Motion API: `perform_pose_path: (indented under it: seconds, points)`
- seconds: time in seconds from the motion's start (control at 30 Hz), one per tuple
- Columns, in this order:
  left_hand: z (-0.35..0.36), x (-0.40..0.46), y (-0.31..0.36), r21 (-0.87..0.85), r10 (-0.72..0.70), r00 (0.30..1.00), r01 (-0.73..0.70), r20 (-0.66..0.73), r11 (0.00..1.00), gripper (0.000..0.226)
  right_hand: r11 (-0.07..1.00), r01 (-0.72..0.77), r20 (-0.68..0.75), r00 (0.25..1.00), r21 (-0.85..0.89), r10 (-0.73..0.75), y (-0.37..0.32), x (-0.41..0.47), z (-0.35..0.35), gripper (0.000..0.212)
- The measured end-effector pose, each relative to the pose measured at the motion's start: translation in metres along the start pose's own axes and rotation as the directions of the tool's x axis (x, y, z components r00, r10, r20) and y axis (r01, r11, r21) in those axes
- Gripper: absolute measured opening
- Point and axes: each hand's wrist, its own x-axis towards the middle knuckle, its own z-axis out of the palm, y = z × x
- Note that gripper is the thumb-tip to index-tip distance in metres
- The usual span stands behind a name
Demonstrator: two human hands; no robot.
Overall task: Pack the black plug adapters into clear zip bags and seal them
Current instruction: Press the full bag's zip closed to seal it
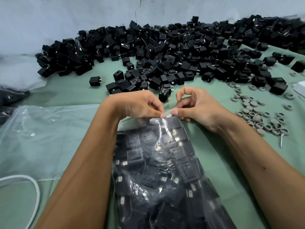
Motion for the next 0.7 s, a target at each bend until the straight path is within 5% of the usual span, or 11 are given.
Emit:
perform_pose_path:
  seconds: [0.33, 0.57, 0.7]
  points:
    - [0.007, 0.001, 0.007, 0.099, 0.046, 0.996, -0.039, -0.078, 0.994, 0.015, 0.987, -0.051, 0.221, 0.972, -0.153, 0.084, -0.002, 0.014, -0.010, 0.037]
    - [0.004, 0.003, 0.006, 0.042, -0.022, 0.997, 0.025, -0.077, 0.999, 0.013, 0.995, -0.084, 0.211, 0.973, -0.052, 0.093, 0.003, 0.015, -0.013, 0.029]
    - [0.005, 0.004, 0.006, 0.082, 0.053, 0.994, -0.046, -0.093, 0.996, 0.008, 0.976, -0.130, 0.267, 0.948, -0.173, 0.173, -0.012, 0.018, -0.013, 0.032]
